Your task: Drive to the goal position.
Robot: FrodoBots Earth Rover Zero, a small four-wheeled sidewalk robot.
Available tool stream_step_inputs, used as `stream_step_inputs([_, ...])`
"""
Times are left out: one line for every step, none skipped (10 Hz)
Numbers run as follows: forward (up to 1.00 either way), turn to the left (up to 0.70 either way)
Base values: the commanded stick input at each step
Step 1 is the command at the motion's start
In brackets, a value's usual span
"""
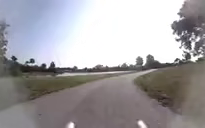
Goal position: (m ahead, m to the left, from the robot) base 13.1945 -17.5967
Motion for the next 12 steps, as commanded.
stream_step_inputs([1.0, -0.24])
stream_step_inputs([1.0, -0.24])
stream_step_inputs([1.0, -0.23])
stream_step_inputs([1.0, -0.23])
stream_step_inputs([1.0, -0.24])
stream_step_inputs([1.0, -0.24])
stream_step_inputs([1.0, -0.24])
stream_step_inputs([1.0, -0.23])
stream_step_inputs([1.0, 0.0])
stream_step_inputs([1.0, 0.0])
stream_step_inputs([1.0, 0.0])
stream_step_inputs([1.0, 0.0])
